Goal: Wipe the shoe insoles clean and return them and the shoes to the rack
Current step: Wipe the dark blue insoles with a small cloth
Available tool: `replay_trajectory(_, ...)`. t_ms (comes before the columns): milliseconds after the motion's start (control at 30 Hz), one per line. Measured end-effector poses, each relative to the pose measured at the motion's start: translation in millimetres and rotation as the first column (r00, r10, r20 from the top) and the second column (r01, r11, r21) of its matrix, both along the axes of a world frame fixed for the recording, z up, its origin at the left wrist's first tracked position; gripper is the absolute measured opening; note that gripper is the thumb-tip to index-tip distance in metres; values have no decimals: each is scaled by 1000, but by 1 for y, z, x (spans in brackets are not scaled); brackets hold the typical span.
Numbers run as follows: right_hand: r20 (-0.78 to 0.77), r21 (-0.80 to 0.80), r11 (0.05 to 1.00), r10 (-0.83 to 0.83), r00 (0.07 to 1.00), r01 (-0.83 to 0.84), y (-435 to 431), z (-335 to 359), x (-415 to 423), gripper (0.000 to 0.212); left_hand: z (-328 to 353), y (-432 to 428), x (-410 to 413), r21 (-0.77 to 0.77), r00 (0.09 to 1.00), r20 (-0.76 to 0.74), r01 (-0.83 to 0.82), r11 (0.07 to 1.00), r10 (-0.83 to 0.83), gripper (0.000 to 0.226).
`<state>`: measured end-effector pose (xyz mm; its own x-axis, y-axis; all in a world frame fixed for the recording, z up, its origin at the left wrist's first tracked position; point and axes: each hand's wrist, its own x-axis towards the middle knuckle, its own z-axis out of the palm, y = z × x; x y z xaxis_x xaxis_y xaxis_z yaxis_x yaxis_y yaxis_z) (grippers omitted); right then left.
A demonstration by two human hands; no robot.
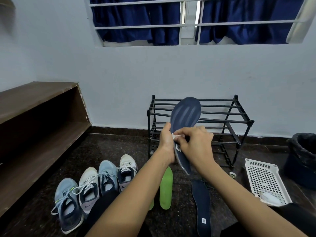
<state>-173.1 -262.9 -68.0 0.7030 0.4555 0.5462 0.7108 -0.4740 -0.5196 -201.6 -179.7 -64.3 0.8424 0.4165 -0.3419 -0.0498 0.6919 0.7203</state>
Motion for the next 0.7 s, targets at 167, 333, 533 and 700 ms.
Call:
replay_trajectory(167,3,-7,1000,-29,1000,29,2,0,5,9,-2,-1,0,-27,1000,6,-4,1000,4,64)
replay_trajectory(333,27,5,992,-124,992,124,3,7,18,9,-1,-17,2,-78,997,21,76,994,-75,64)
replay_trajectory(533,28,16,989,-150,988,150,8,7,20,10,-3,-16,5,-69,994,18,106,992,-105,56)
replay_trajectory(700,-21,6,999,-46,999,46,10,4,5,13,-2,6,7,-22,999,-30,20,1000,-21,63)
